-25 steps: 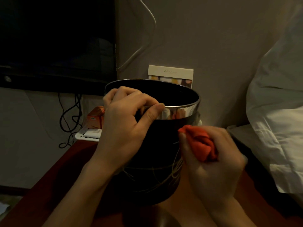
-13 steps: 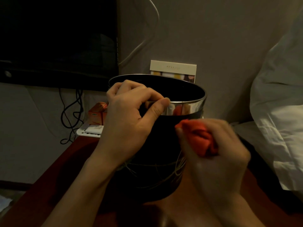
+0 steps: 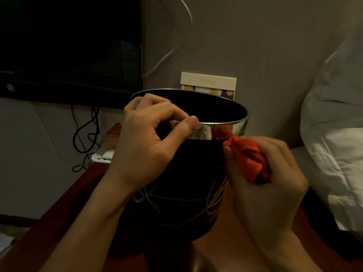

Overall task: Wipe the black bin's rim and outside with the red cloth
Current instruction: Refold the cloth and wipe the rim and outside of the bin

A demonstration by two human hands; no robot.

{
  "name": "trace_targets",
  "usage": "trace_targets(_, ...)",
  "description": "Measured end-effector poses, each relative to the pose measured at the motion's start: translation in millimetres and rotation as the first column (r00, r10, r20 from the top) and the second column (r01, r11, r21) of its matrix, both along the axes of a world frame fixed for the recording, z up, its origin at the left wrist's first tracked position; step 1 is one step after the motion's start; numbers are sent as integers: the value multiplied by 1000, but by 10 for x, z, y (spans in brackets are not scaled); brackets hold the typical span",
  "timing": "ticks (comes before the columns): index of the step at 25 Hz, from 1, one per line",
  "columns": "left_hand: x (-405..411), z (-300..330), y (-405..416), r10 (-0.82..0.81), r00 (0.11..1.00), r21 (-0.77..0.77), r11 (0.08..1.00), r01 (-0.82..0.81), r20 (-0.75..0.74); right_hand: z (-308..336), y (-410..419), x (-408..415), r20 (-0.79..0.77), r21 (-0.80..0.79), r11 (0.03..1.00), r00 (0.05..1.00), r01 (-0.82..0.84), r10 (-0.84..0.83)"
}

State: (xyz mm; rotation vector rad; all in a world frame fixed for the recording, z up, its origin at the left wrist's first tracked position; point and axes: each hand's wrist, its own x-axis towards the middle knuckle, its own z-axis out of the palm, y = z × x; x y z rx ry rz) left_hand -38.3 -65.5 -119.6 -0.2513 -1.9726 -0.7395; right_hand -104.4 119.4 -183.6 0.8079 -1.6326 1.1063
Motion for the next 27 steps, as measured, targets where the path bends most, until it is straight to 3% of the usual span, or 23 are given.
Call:
trace_targets(2, 8, 6, 77, 45, 999, -17, 999, -45, 3, -164, -101, 64, -11, 63, 997, 999, -46, 46)
trace_targets(6, -14, -53, 391, 182, 983, -211, 961, -180, -11, -261, -131, 99, -26, 129, 982, 989, -141, 146)
trace_targets(12, -18, -31, 72, 31, 999, -3, 1000, -31, -33, -42, 49, -65, 77, -75, 995, 995, -62, 67)
trace_targets(19, -28, -32, 62, 46, 999, 7, 999, -46, -20, -270, -143, 103, 19, 98, 992, 997, -76, 75)
trace_targets(24, -25, -27, 65, 34, 999, -13, 999, -34, -12, -117, -12, 1, 4, 3, 999, 999, -35, 35)
trace_targets(27, -31, -25, 18, 28, 1000, 10, 1000, -28, -3, -310, -130, 53, 4, 61, 997, 999, -53, 52)
